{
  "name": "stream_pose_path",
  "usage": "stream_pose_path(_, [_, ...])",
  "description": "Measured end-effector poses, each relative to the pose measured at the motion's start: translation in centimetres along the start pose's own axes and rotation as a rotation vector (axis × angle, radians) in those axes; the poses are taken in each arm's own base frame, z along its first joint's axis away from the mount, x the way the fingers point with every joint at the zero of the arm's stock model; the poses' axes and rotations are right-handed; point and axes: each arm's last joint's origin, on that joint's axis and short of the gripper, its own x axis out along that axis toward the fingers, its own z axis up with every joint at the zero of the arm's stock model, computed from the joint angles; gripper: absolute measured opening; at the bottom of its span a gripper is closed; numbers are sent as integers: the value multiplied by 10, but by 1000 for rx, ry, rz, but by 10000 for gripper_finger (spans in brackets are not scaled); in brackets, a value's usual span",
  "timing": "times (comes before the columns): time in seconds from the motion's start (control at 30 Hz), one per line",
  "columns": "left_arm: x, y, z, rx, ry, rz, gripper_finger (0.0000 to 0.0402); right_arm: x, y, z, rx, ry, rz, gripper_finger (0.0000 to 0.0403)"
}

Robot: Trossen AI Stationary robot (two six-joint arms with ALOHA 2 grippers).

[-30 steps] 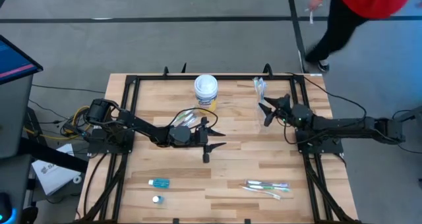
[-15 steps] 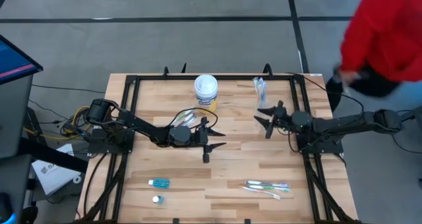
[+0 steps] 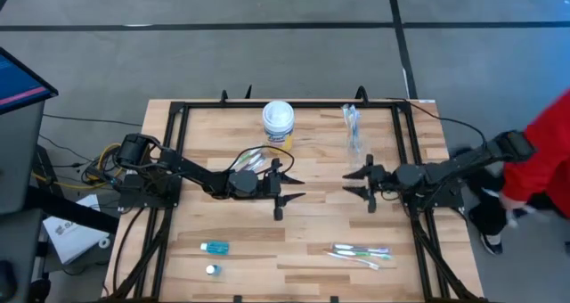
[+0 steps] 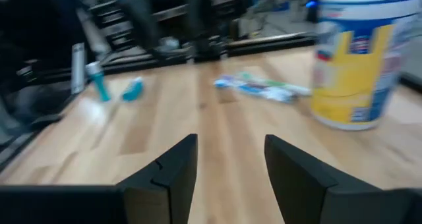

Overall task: Pick & Place toothbrushing station
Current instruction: Put the bottom purple toothbrush into the transparent organizer

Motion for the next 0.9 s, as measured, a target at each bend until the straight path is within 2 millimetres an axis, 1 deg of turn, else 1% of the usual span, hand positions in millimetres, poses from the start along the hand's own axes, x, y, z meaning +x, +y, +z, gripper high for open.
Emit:
stream_pose_path(0.2, [0,0,0,0,0,0,142,-4,23,4,-40,74,135,161])
stream_pose_path(0.37, [0,0,0,0,0,0,142,-10,38,2,-9,165,215,153])
stream_pose_path(0.53, [0,0,0,0,0,0,142,-18,47,-6,37,250,277,141])
stream_pose_path(0.73, [0,0,0,0,0,0,142,-29,59,-16,136,365,339,123])
stream_pose_path(0.9, [0,0,0,0,0,0,142,-37,69,-30,223,500,359,108])
